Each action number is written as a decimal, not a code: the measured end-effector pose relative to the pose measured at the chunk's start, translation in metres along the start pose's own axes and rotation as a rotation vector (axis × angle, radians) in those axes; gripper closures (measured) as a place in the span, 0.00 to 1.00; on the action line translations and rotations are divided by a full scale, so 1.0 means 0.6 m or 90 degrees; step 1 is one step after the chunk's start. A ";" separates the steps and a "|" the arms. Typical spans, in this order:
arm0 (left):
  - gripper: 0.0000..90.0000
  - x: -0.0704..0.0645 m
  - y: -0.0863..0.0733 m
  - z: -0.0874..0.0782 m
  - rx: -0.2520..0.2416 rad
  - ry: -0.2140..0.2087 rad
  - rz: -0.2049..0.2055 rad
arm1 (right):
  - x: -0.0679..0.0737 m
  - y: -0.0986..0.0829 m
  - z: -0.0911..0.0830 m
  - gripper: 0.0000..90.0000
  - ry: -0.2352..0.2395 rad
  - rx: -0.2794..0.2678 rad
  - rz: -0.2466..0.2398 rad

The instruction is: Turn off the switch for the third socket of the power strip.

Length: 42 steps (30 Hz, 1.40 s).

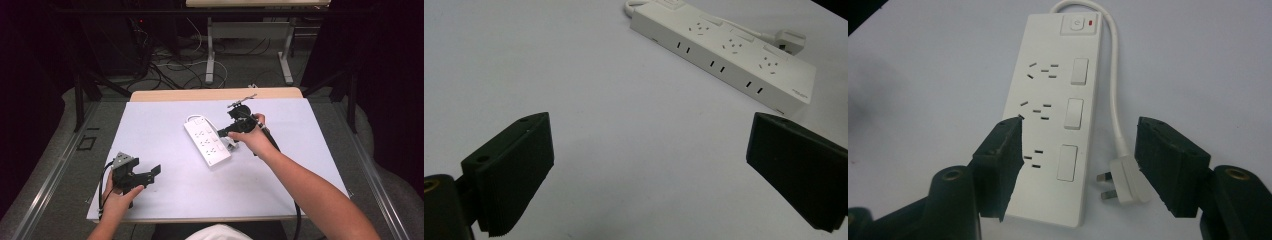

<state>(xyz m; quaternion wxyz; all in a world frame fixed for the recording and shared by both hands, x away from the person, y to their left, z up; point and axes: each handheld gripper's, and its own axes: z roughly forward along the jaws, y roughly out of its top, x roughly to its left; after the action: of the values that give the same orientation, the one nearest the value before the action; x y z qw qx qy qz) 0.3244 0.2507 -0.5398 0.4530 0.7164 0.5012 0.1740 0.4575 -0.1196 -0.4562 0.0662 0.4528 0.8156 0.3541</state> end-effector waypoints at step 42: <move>0.05 -0.005 0.000 0.007 -0.004 0.001 0.001 | -0.009 -0.046 -0.062 0.00 -0.056 -0.125 -0.105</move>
<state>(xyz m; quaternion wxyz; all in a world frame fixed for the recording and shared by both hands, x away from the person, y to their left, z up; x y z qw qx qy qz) 0.3260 0.2461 -0.5413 0.4547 0.7152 0.5007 0.1760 0.4256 -0.1524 -0.4476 0.1747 0.3905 0.8078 0.4054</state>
